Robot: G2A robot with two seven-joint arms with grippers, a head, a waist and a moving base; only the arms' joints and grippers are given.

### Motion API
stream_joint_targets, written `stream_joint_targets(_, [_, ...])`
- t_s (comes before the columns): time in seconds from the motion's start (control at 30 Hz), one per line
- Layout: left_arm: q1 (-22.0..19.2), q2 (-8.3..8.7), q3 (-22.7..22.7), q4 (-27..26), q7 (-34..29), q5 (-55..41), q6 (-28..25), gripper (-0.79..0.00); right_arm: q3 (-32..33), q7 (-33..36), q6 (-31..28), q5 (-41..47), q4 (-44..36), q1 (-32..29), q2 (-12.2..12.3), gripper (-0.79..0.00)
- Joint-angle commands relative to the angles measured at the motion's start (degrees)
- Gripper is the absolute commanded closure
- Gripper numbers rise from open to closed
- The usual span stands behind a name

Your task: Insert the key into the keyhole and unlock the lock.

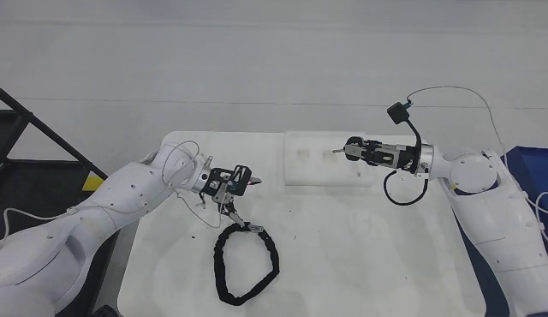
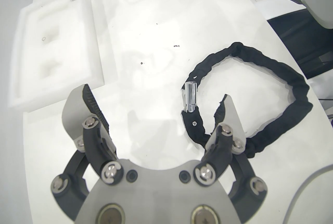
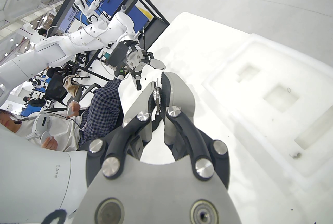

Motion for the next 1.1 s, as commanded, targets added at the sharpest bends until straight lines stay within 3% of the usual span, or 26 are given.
stream_joint_targets(0.0, [0.0, 0.01, 0.0, 0.0, 0.0, 0.0, 0.0, -0.785, 0.0, 0.0, 0.0, 0.0, 0.0, 0.0, 0.0, 0.0])
stream_joint_targets(0.5, [0.0, 0.01, 0.0, 0.0, 0.0, 0.0, 0.0, -0.785, 0.0, 0.0, 0.0, 0.0, 0.0, 0.0, 0.0, 0.0])
stream_joint_targets(0.77, [5.8, 0.62, -2.1, 0.8, -4.7, -8.7, 0.3, -0.785, 0.0, 0.0, 0.0, 0.0, 0.0, 0.0, 0.0, 0.0])
stream_joint_targets(1.07, [9.7, 0.95, -2.5, -0.8, -2.4, -5.1, 6.1, -0.785, 0.0, 0.0, 0.0, 0.0, 0.0, 0.0, 0.0, 0.0])
